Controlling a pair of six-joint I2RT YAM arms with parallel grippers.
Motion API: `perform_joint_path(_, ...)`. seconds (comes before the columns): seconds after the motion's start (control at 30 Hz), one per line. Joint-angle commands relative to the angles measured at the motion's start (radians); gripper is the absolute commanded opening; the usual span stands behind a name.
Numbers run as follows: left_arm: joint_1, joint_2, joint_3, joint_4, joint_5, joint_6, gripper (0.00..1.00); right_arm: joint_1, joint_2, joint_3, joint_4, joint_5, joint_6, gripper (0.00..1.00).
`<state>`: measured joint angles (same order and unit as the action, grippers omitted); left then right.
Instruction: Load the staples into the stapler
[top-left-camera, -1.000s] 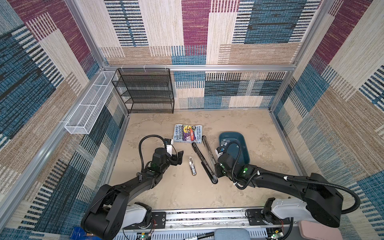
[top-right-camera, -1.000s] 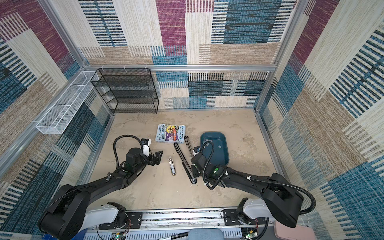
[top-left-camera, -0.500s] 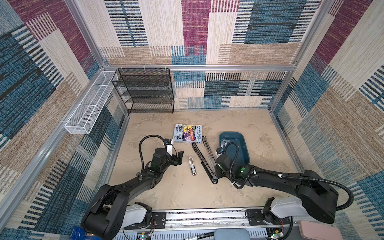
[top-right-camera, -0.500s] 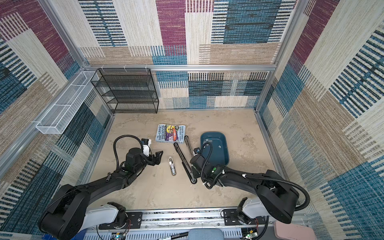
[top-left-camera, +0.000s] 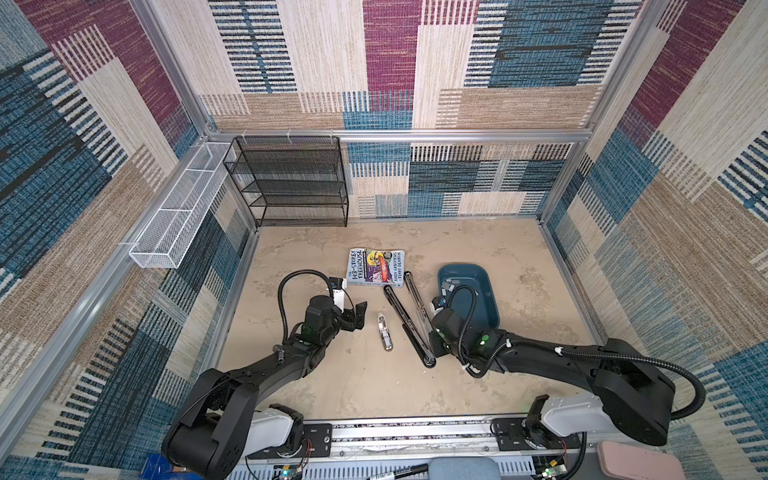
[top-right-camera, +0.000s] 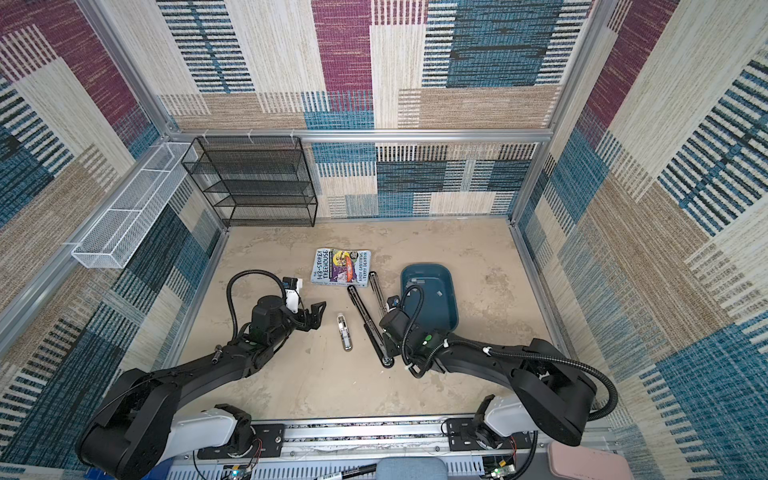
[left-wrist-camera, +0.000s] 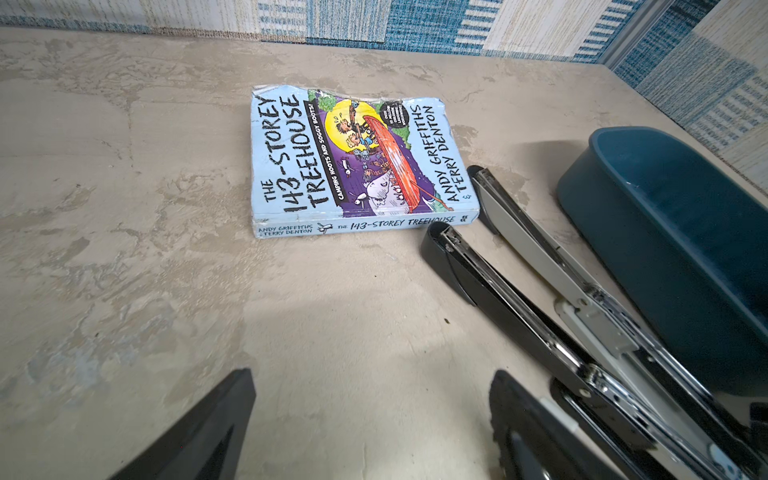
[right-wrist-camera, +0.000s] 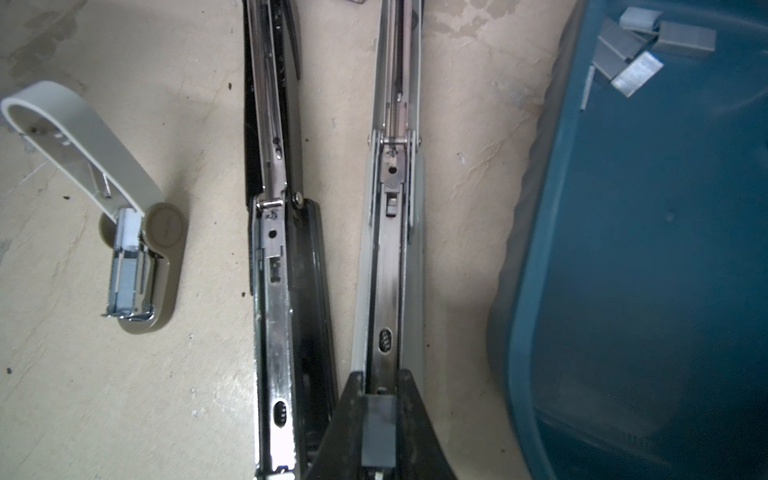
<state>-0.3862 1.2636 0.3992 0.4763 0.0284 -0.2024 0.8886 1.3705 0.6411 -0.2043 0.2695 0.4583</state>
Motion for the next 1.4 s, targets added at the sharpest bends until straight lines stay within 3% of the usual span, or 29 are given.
perform_joint_path(0.0,0.001,0.0,0.002,0.037,-0.009,0.026,0.92,0.002,0.007,-0.002,0.022,0.0,0.008,0.07)
perform_joint_path(0.77,-0.001,0.0,0.003,0.037,-0.008,0.028,0.92,0.016,-0.004,-0.017,-0.012,-0.032,0.035,0.08)
perform_joint_path(1.07,-0.002,0.0,0.003,0.038,-0.008,0.027,0.92,0.026,-0.004,-0.02,-0.032,-0.03,0.045,0.23)
perform_joint_path(1.37,-0.002,-0.001,0.003,0.038,-0.008,0.028,0.92,0.03,-0.019,-0.011,-0.058,-0.015,0.045,0.25)
